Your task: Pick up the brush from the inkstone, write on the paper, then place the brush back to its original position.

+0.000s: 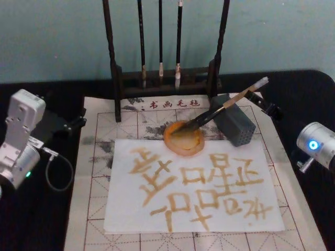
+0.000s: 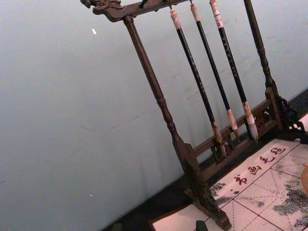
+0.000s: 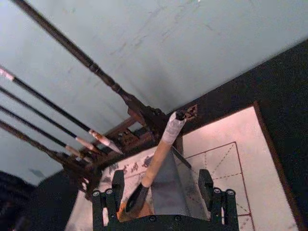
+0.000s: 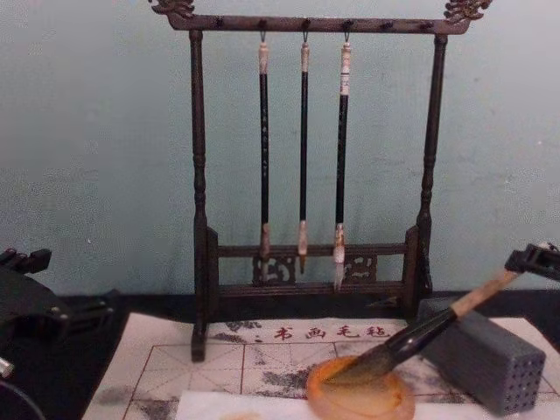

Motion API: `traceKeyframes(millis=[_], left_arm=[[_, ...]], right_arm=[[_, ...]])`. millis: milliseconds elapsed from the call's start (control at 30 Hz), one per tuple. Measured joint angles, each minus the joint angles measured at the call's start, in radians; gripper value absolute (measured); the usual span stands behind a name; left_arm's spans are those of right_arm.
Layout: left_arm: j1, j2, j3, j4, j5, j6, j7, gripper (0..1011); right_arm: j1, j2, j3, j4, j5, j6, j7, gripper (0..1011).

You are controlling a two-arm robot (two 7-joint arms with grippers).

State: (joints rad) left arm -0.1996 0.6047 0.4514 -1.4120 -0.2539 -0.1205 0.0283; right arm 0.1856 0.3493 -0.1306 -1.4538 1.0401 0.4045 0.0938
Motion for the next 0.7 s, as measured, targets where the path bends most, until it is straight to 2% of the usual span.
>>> traceKeyframes(millis=[133, 300, 700], left_arm=[[0.0, 0.0, 0.0, 0.0, 0.0, 0.0, 0.0, 1001], [0.0, 0.0, 0.0, 0.0, 0.0, 0.0, 0.0, 1001], [0.0, 0.0, 0.0, 0.0, 0.0, 0.0, 0.0, 1001]], right_arm=[[0.014, -0.026, 0.011, 0.014, 0.047, 0.008, -0.024, 1000], [0.025, -0.045, 0.007, 0.023, 0.077, 0.01, -0.048, 1000], [0.063, -0.064, -0.037, 0.064, 0.086, -0.02, -0.075, 1000]])
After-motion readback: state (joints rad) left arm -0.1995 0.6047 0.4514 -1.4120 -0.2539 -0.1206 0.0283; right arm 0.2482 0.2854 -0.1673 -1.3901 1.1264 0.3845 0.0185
